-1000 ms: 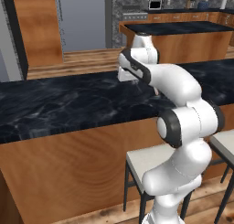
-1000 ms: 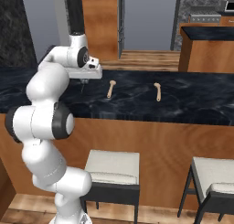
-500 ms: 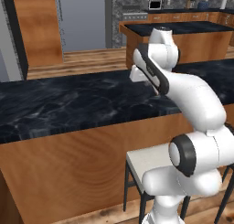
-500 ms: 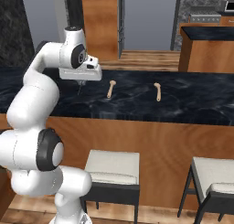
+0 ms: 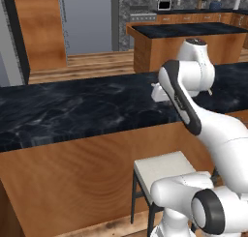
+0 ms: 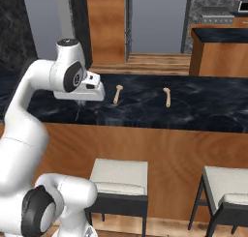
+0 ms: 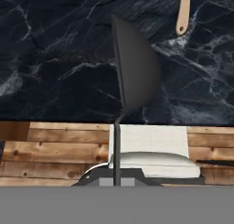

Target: Pick up the metallic utensils from the counter and place them in the open drawer. Make sure not to pick up any wooden utensils.

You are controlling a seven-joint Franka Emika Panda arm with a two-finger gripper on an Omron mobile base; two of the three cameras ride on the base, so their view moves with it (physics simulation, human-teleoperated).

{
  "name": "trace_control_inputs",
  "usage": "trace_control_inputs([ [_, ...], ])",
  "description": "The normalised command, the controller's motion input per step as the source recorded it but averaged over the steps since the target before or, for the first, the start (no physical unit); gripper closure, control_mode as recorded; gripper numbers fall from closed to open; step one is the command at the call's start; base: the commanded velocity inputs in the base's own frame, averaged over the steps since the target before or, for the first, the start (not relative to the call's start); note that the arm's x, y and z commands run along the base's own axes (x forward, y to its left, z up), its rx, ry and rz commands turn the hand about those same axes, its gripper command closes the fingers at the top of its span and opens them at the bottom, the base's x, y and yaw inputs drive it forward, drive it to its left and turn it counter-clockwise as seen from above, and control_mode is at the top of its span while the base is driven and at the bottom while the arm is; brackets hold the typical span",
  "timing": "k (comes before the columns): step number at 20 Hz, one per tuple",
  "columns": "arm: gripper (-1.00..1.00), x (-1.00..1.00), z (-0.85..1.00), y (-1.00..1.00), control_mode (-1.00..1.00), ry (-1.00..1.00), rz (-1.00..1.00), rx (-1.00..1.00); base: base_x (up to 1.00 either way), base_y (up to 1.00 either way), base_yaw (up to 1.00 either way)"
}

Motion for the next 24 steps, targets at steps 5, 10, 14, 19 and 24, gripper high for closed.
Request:
trace_control_inputs([
  [5,1.0,-0.82,0.03,0.0,-1.0,0.0,0.0,0.0,0.0,0.0,0.0],
  [10,1.0,-0.71,0.08,0.0,-1.0,-0.02,0.0,0.0,0.0,0.0,0.0],
  [14,1.0,-0.24,0.13,-0.07,-1.0,0.0,0.0,0.0,0.0,0.0,0.0],
  [19,1.0,-0.05,0.02,0.0,-1.0,0.0,0.0,0.0,0.0,0.0,0.0],
  [24,1.0,0.0,0.0,0.0,-1.0,0.0,0.0,0.0,0.0,0.0,0.0],
])
